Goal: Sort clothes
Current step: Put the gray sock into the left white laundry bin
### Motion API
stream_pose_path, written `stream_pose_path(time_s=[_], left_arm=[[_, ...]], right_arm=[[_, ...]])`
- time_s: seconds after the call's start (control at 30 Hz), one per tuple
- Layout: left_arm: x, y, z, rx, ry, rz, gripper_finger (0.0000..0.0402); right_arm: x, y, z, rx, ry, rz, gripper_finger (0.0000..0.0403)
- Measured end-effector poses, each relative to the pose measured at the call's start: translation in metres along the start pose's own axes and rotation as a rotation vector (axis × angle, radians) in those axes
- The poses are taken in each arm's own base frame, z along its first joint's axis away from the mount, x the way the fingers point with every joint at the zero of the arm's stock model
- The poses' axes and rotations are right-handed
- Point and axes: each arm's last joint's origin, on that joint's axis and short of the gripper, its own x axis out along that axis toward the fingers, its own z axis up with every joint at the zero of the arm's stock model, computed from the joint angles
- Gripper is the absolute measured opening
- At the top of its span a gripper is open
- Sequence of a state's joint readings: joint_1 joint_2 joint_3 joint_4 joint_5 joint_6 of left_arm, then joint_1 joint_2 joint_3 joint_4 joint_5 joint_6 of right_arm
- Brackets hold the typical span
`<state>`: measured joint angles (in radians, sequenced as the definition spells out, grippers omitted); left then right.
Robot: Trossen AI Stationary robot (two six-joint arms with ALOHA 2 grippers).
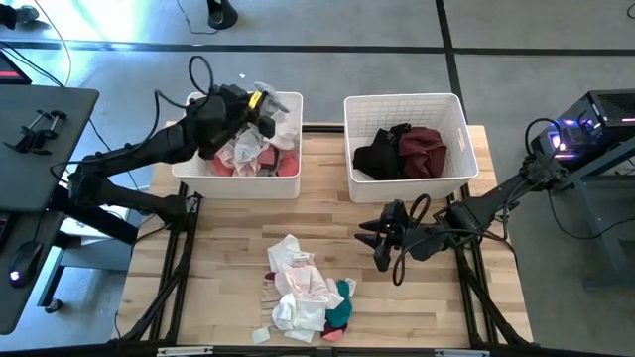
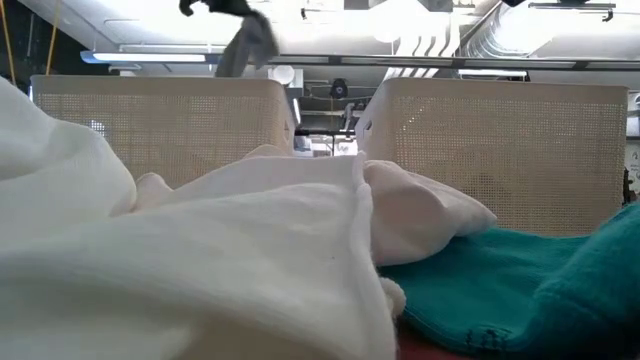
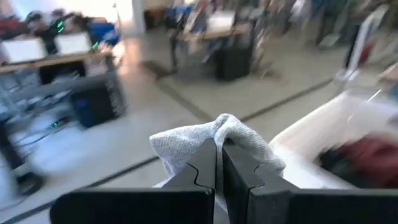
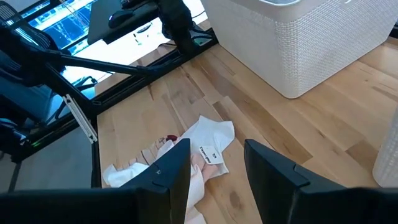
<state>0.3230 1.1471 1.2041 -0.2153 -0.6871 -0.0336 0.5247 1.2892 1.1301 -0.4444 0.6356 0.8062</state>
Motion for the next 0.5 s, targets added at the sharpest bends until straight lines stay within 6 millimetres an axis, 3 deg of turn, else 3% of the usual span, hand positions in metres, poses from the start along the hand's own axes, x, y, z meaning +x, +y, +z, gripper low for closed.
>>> stream_pose_path(time_s=[0.23, 0.5], left_arm=[[0.008, 0.021, -0.026, 0.088, 0.237, 0.121, 0.0001], [0.005, 0.034, -0.045, 0.002, 0.409, 0.219, 0.0006]], right_arm=[[0.000, -0.001, -0.001, -0.009, 0.006, -0.007, 0.0138], [0.000, -0.001, -0.001, -0.014, 0.010, -0.012, 0.0138]])
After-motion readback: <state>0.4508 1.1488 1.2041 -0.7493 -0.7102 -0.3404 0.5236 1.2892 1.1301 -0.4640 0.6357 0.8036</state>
